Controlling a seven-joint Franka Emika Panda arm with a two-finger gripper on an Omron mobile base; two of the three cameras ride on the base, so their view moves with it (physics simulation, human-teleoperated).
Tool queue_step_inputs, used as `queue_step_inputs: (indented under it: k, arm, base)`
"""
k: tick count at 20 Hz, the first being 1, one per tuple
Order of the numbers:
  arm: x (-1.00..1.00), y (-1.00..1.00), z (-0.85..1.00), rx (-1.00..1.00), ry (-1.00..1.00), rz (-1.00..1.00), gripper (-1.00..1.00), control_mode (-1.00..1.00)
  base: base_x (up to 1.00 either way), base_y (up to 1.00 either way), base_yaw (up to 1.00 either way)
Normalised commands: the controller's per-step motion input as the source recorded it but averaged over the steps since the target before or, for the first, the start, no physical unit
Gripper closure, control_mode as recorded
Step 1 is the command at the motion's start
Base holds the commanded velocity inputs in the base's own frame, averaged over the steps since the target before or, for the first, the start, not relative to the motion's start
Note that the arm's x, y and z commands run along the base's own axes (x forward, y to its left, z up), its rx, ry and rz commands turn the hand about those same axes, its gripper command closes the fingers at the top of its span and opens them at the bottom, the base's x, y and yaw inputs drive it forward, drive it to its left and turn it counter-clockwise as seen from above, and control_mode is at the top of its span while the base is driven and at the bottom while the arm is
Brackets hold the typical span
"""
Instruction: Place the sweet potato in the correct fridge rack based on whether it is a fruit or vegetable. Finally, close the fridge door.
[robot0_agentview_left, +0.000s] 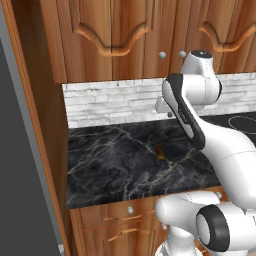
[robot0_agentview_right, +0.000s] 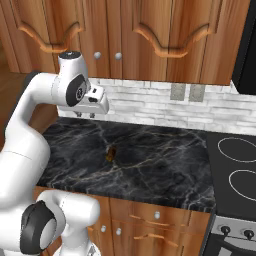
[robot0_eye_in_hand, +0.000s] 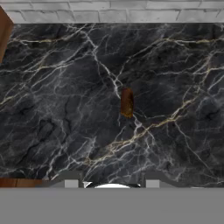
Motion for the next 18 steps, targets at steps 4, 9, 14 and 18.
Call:
queue_step_inputs:
  k: [4,9,14,18]
  arm:
    - [-0.08,-0.14,-0.08,0.02,0.01,-0.03,-1.00,-1.00]
    - [0.00,-0.13,-0.39,0.00,0.05,-0.06,-1.00,-1.00]
    - [0.00,-0.20,-0.77,0.02,0.05,-0.04,-1.00,-1.00]
    - [0.00,-0.14,-0.73,0.12,0.08,-0.03,-1.00,-1.00]
  base:
    - [0.00,0.00,0.00]
    - [0.00,0.00,0.00]
    - [0.00,0.00,0.00]
    - [0.00,0.00,0.00]
